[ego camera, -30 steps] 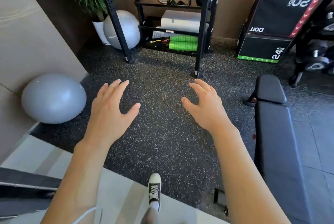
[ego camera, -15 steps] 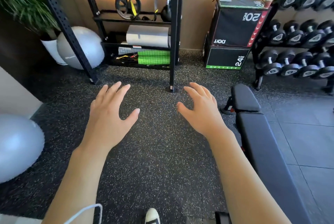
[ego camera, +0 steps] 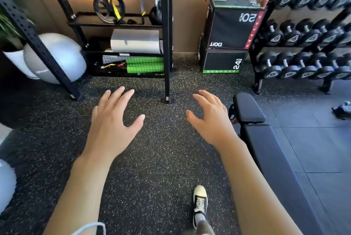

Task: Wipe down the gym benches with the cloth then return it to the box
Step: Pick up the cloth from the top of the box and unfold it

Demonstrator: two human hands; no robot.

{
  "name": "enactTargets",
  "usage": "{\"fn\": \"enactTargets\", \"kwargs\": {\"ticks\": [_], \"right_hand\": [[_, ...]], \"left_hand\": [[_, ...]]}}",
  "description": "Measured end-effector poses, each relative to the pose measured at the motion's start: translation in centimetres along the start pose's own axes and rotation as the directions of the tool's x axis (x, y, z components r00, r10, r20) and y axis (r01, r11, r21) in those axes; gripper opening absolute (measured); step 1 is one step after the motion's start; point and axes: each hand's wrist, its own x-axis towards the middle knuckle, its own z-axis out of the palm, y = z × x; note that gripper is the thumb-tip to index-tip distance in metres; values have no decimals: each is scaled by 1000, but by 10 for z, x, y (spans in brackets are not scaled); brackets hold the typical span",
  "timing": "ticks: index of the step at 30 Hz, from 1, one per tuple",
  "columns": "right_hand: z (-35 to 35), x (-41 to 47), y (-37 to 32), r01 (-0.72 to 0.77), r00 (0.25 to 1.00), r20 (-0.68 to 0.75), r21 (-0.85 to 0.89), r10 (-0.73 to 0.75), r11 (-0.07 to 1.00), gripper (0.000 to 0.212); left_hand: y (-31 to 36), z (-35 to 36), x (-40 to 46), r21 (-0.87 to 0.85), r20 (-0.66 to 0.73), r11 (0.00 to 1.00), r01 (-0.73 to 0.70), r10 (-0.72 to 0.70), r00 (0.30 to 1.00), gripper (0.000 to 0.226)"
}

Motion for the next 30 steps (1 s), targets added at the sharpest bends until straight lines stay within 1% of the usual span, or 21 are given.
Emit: {"fn": "enactTargets", "kwargs": {"ticks": [4, 10, 15, 24, 30], "right_hand": [[-12, 53, 42, -9, 1000, -11, 10, 9, 1000, 65], [-51, 133, 114, -23, 1000, -8, 7, 24, 1000, 66], [-76, 190, 161, -5, 1000, 8, -17, 5, 1000, 66], [-95, 255, 214, -9, 997, -72, -45, 6, 999, 67], [-91, 303, 235, -56, 993, -109, -88, 47, 995, 71]], "left_hand": [[23, 32, 57, 15, 1, 1000, -7, 7, 1000, 72], [84, 82, 149, 30, 26, 999, -17, 16, 1000, 73], [128, 115, 209, 57, 13, 998, -7, 6, 1000, 72], [166, 144, 291, 85, 14, 995, -48, 47, 999, 70], [175, 167, 352, 139, 30, 984, -113, 110, 994, 71]]}}
